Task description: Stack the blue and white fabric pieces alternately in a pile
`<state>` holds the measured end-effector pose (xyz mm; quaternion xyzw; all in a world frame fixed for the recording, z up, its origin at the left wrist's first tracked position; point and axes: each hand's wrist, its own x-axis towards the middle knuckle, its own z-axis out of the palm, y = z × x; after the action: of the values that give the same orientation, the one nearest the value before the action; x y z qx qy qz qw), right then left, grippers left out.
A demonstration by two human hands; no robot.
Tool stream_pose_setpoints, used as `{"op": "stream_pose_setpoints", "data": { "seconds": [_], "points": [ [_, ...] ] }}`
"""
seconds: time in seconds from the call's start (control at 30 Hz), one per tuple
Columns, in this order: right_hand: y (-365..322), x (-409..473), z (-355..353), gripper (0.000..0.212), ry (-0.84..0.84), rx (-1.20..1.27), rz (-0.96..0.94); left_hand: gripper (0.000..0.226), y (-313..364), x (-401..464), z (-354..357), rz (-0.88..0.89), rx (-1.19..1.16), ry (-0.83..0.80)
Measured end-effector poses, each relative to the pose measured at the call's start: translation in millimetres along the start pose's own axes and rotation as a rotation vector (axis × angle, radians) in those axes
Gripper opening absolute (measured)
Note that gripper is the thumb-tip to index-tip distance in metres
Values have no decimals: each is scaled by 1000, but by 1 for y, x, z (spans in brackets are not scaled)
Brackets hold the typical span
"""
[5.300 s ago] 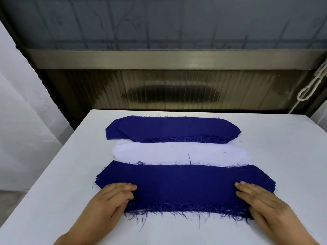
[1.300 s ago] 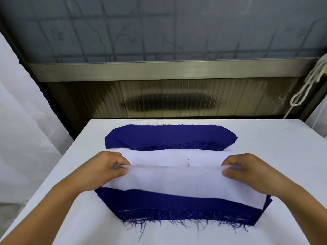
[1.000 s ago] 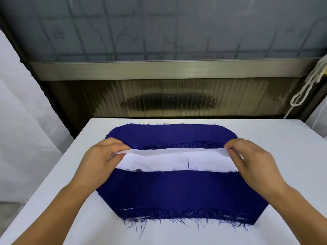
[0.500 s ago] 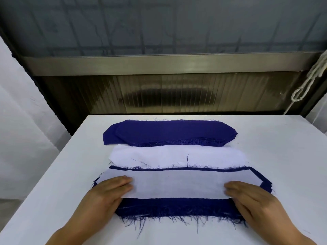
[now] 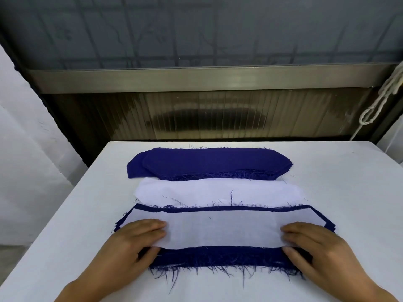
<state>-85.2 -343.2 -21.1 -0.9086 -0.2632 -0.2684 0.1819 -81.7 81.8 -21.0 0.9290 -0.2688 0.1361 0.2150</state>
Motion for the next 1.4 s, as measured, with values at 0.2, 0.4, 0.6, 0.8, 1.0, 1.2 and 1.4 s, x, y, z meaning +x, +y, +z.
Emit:
{"op": "stream_pose_setpoints", "data": {
  "seconds": [0.2, 0.4, 0.6, 0.8, 1.0, 1.2, 1.4],
  "points": [
    [-20, 37, 2, 37, -103, 40, 72, 40, 27, 43, -3, -21, -19, 35],
    [-45, 92, 45, 12, -258, 86, 203, 25, 55, 109, 41, -31, 45, -1],
    [-29, 86, 61, 16, -311, 21, 311, 23, 40, 107, 63, -153, 37, 1],
    [-3, 71, 49, 18, -329, -30, 394, 24, 16, 95, 57, -277, 48, 36],
    [14, 90, 44, 12, -440, -65, 487, 34, 5, 109, 46, -309, 120, -45],
    [15, 120, 63, 11, -465, 198, 505, 32, 12, 140, 53, -327, -138, -181],
    [23, 122, 72, 14, -543, 284, 529, 29, 2, 138, 64, -349, -258, -165]
  ]
}}
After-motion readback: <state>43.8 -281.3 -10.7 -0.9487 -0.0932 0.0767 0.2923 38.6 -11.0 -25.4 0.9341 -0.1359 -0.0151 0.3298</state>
